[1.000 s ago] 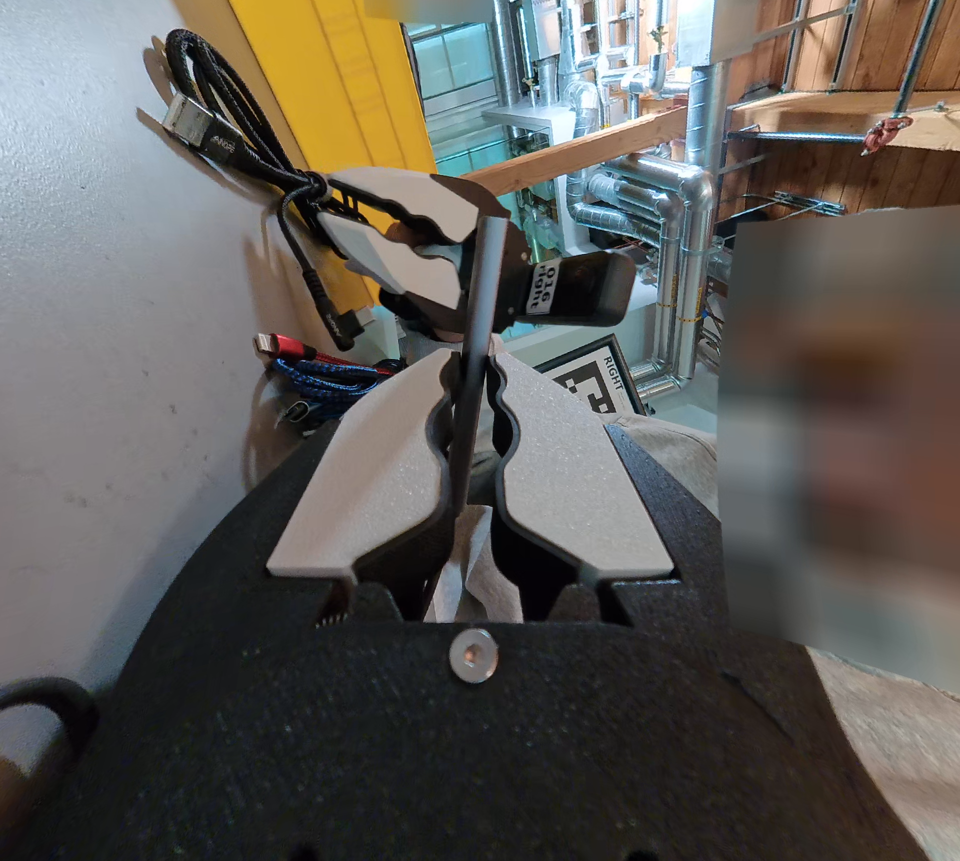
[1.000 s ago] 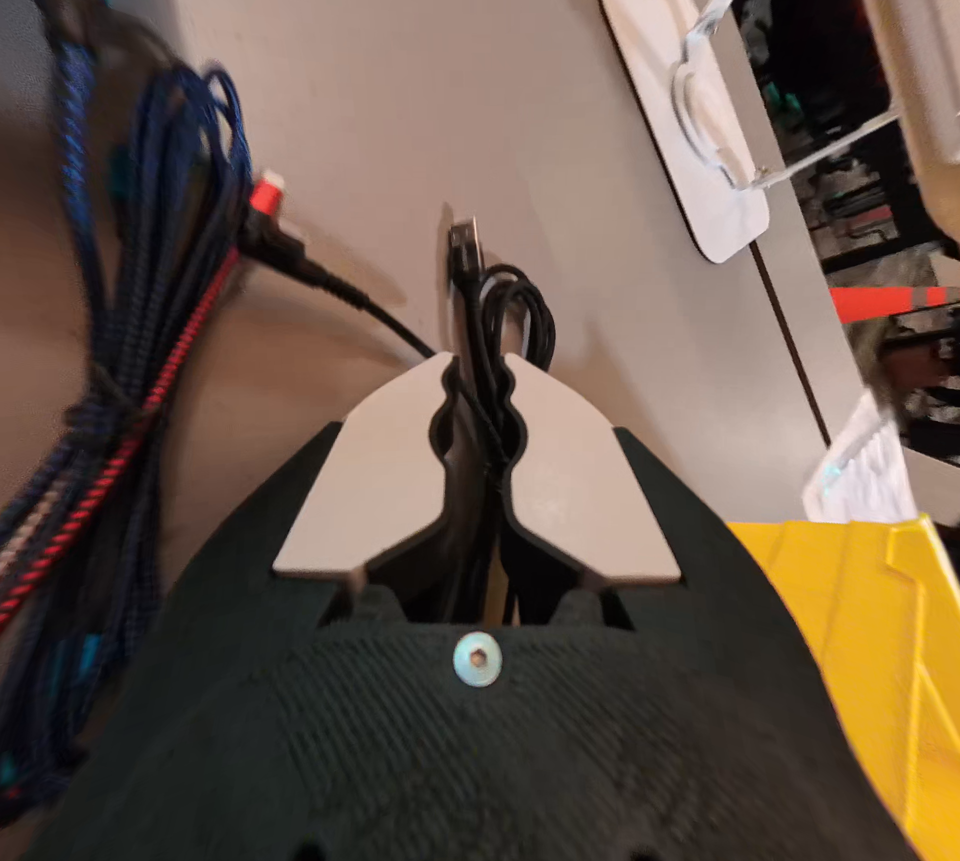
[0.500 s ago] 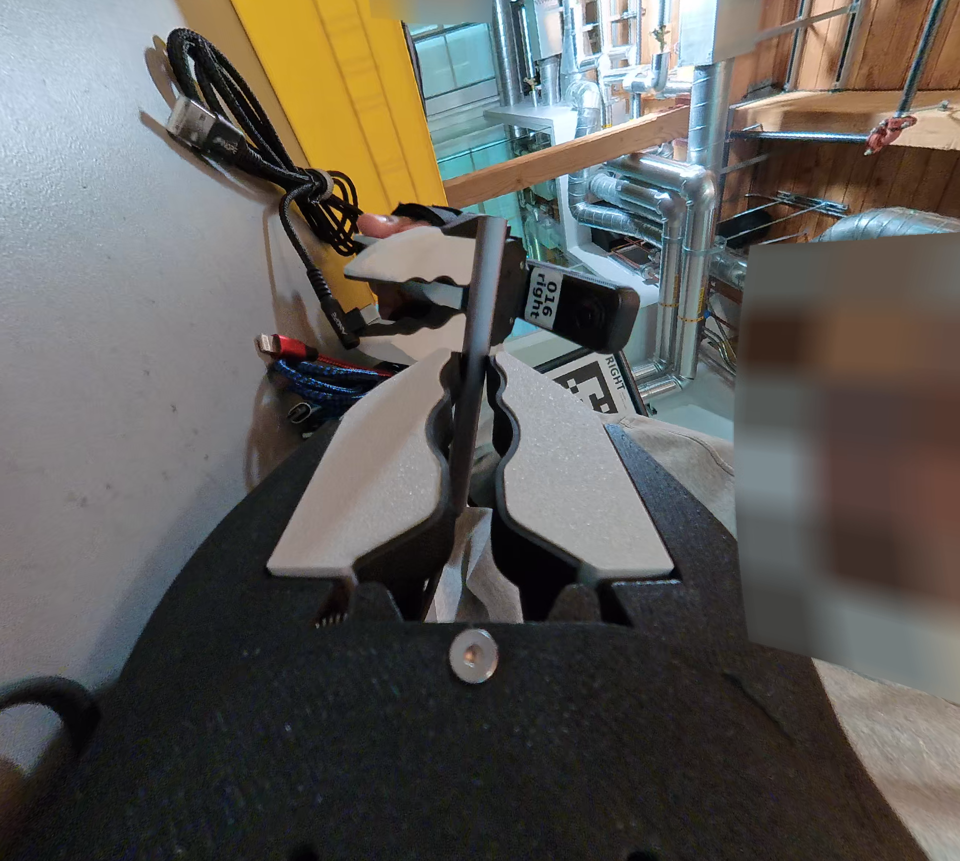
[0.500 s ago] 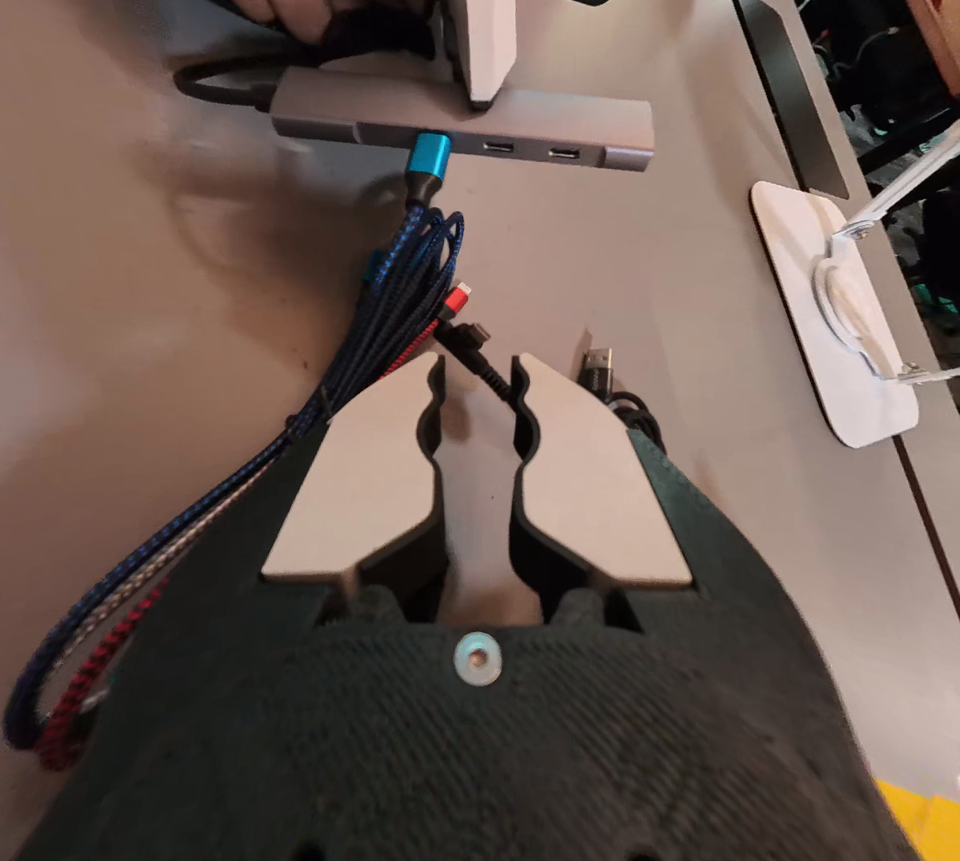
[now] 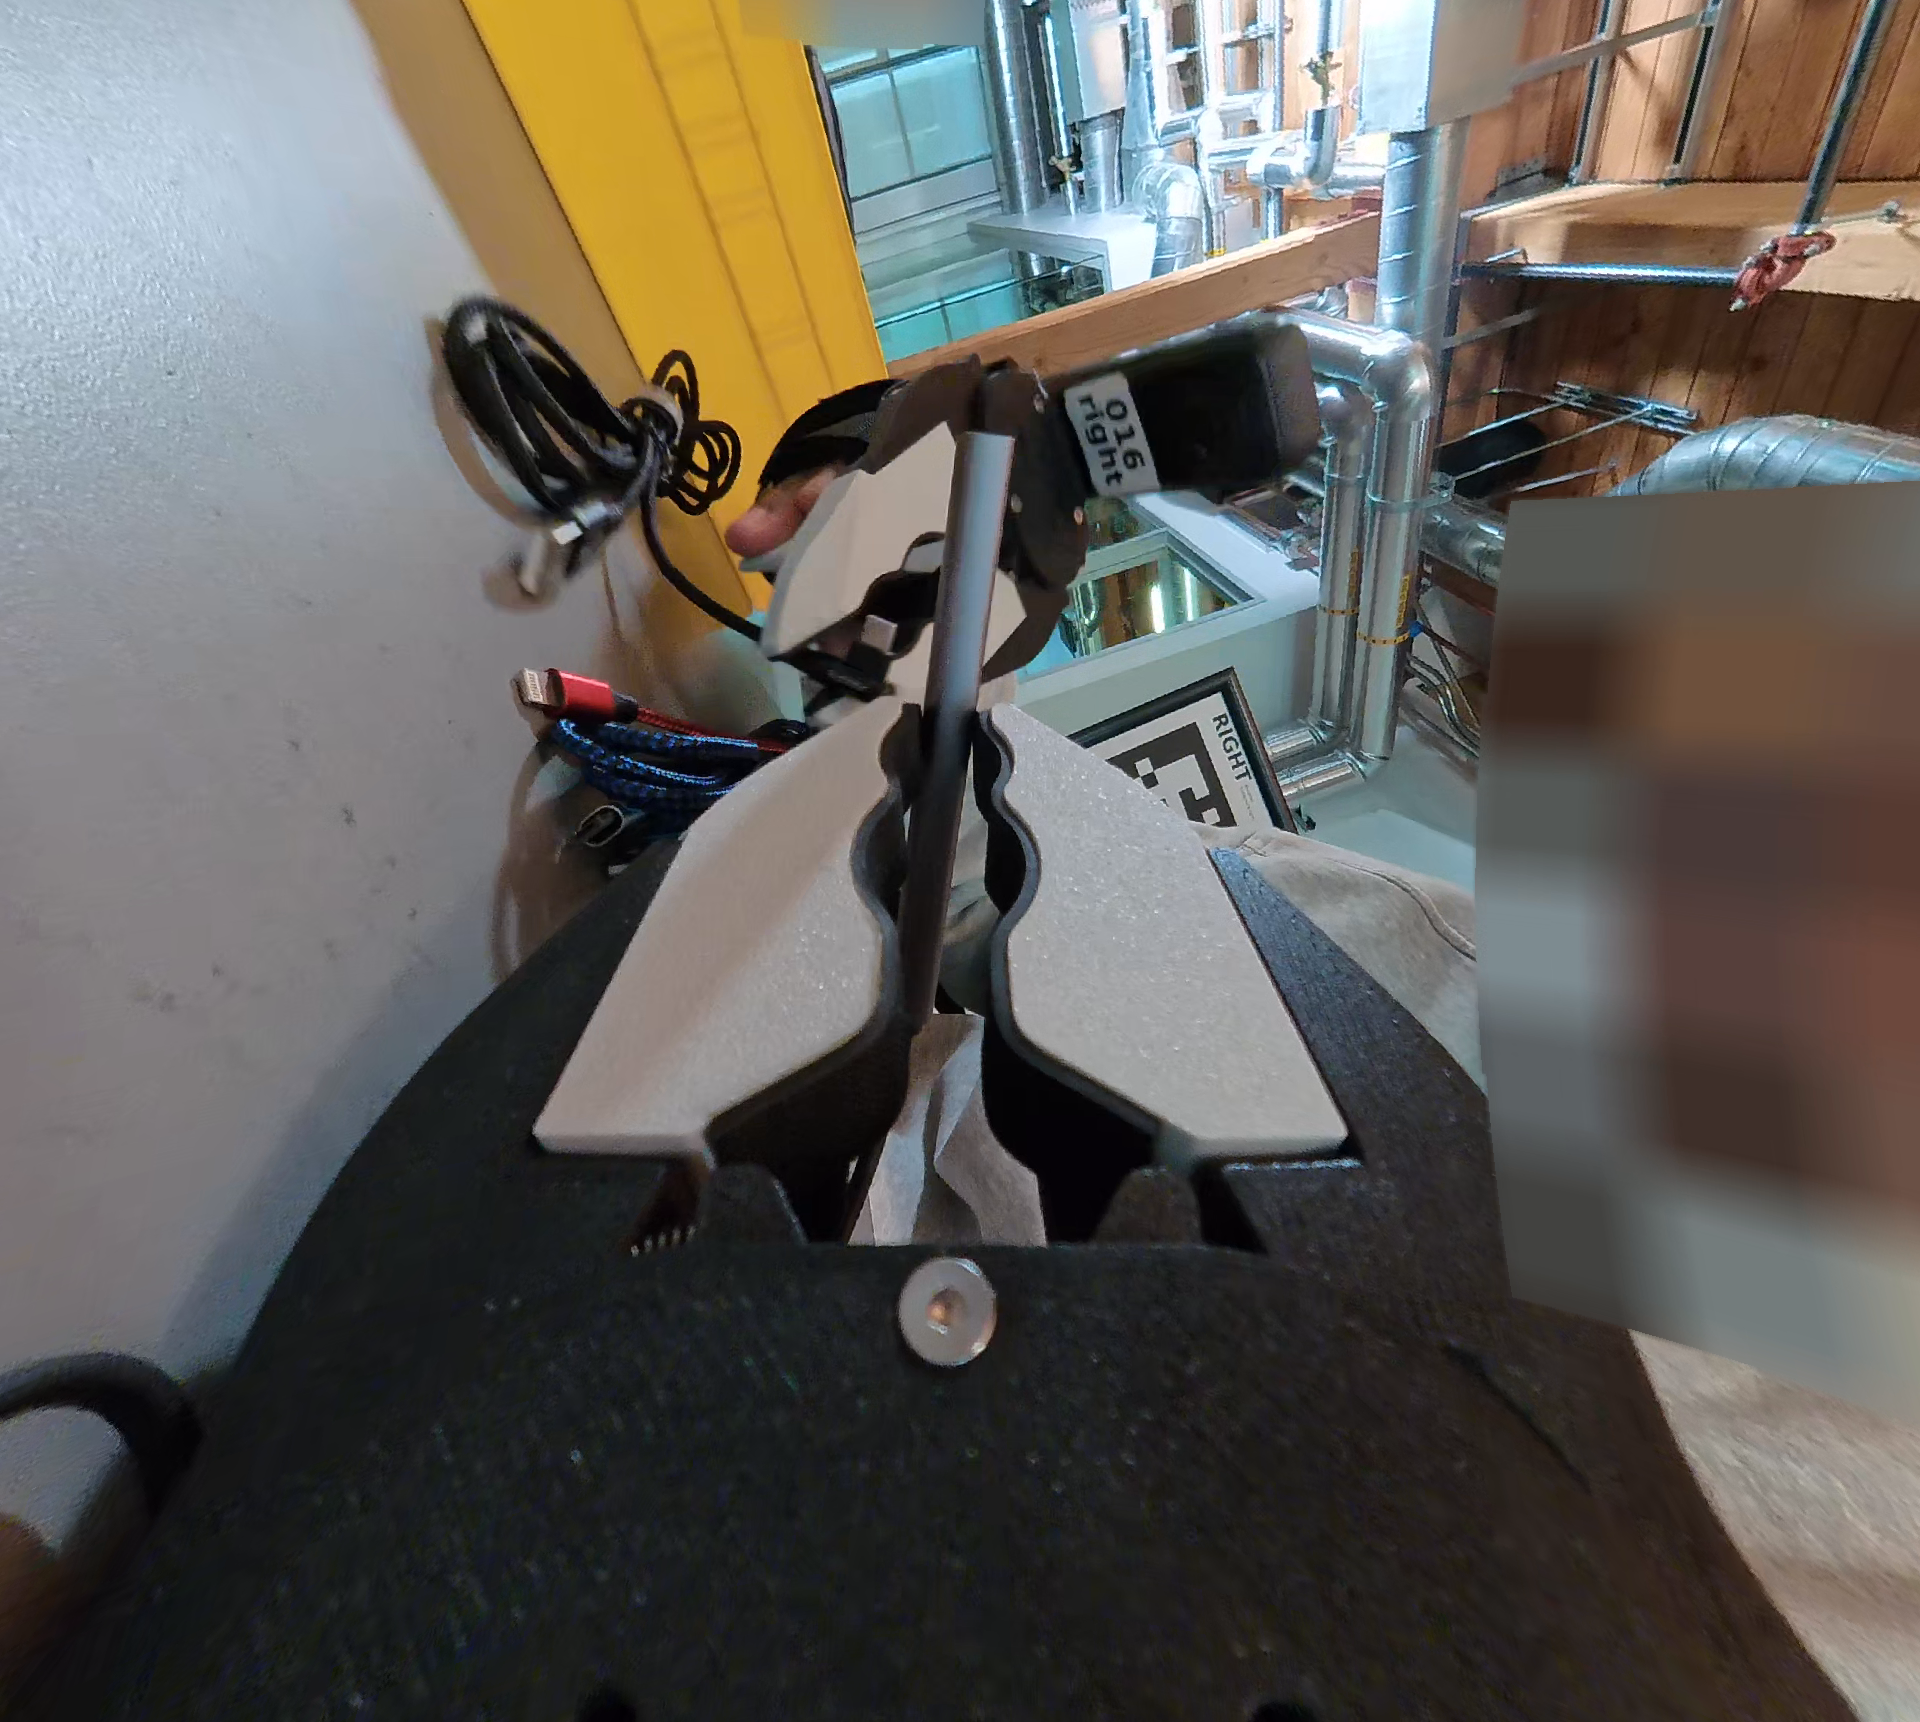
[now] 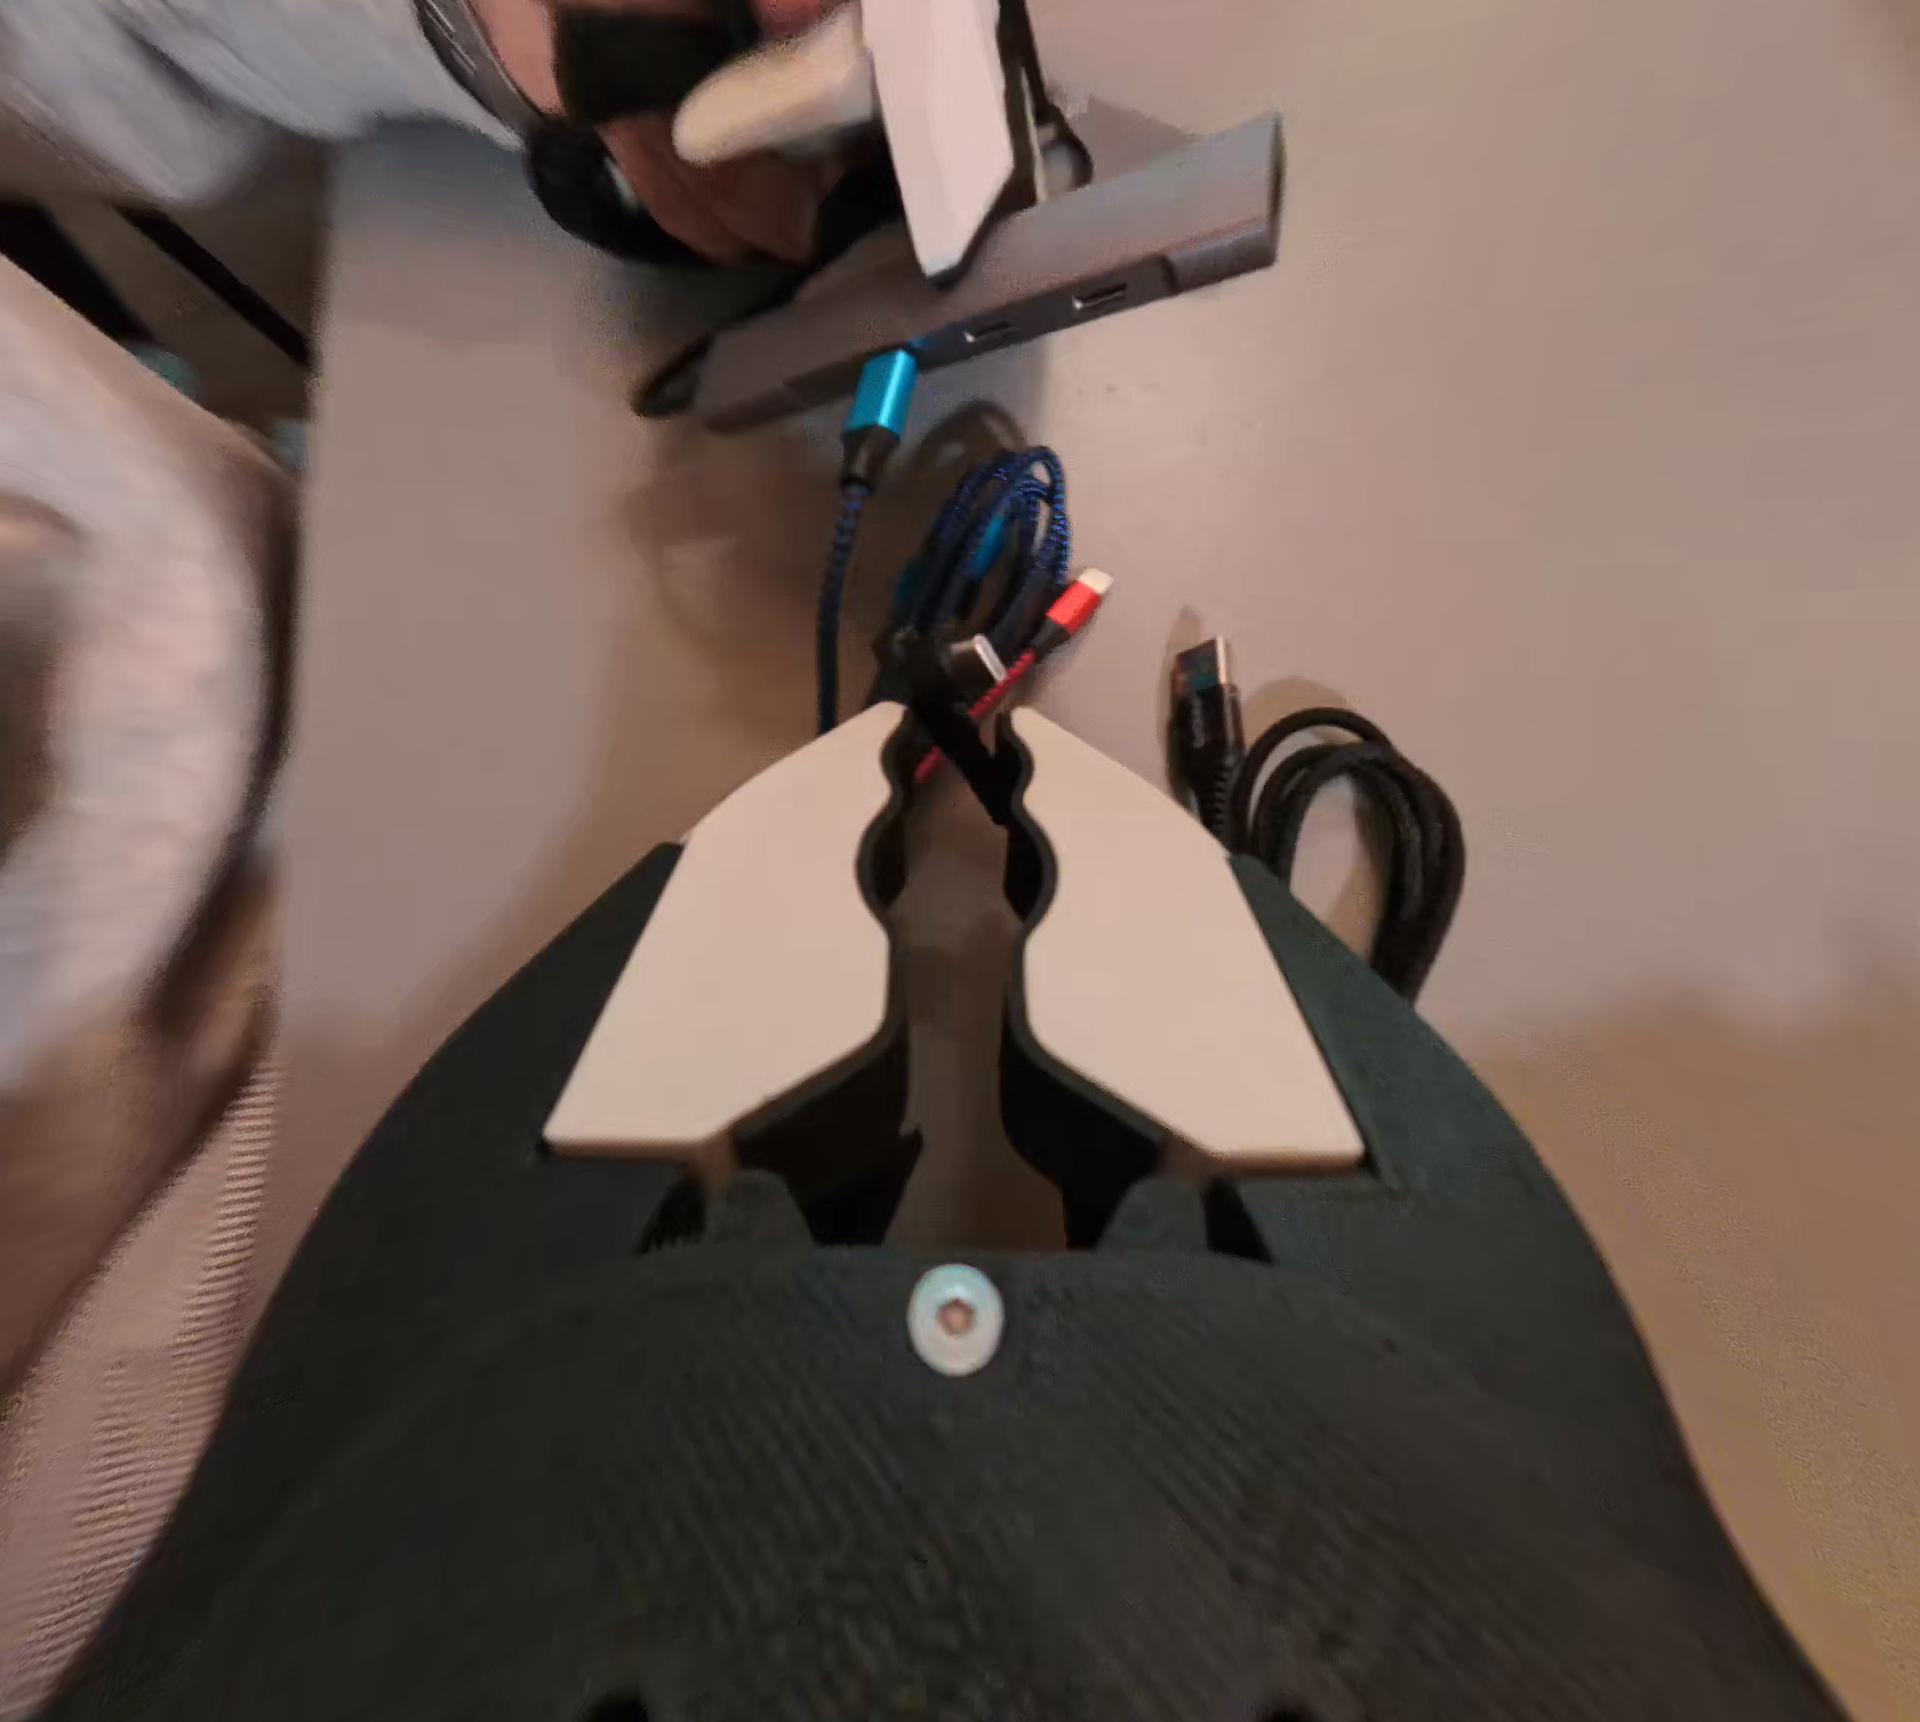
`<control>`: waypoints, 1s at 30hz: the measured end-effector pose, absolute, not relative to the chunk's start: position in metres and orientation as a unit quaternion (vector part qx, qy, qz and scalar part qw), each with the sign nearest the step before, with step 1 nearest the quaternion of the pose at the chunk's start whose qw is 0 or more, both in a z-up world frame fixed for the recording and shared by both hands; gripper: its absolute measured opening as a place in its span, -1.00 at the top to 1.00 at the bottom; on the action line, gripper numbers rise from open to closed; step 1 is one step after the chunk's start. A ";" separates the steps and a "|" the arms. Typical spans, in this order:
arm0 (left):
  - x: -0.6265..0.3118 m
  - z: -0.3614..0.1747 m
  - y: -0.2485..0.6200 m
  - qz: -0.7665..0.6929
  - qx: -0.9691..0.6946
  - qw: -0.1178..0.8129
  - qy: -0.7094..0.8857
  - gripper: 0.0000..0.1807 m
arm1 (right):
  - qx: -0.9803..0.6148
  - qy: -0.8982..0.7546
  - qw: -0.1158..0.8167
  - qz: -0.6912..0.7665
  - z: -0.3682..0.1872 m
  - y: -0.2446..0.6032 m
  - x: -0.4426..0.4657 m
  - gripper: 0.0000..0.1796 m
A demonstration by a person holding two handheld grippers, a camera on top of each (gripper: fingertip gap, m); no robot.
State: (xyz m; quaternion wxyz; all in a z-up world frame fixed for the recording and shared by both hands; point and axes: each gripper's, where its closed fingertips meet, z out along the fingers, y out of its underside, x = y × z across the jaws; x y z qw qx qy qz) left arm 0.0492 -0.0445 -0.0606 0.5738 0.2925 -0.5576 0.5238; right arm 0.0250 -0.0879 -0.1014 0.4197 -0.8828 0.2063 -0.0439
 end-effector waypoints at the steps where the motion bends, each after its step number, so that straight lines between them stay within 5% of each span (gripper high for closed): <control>1: 0.049 -0.061 -0.045 0.524 0.293 0.574 -0.558 0.89 | -0.873 0.213 0.438 -0.016 -0.096 -0.088 0.021 0.85; 18: 0.044 -0.062 -0.046 0.514 0.286 0.578 -0.566 0.89 | -0.930 0.164 0.320 0.078 -0.084 -0.084 -0.045 0.87; 21: 0.044 -0.062 -0.046 0.514 0.286 0.577 -0.566 0.90 | -0.934 0.191 0.297 0.061 -0.093 -0.084 -0.038 0.65; 26: 0.045 -0.062 -0.046 0.515 0.287 0.576 -0.566 0.90 | -0.897 0.249 0.364 -0.041 -0.071 -0.094 -0.013 0.36; 30: 0.045 -0.062 -0.046 0.515 0.287 0.576 -0.566 0.90 | -0.812 0.307 0.480 -0.125 -0.023 -0.102 0.000 0.46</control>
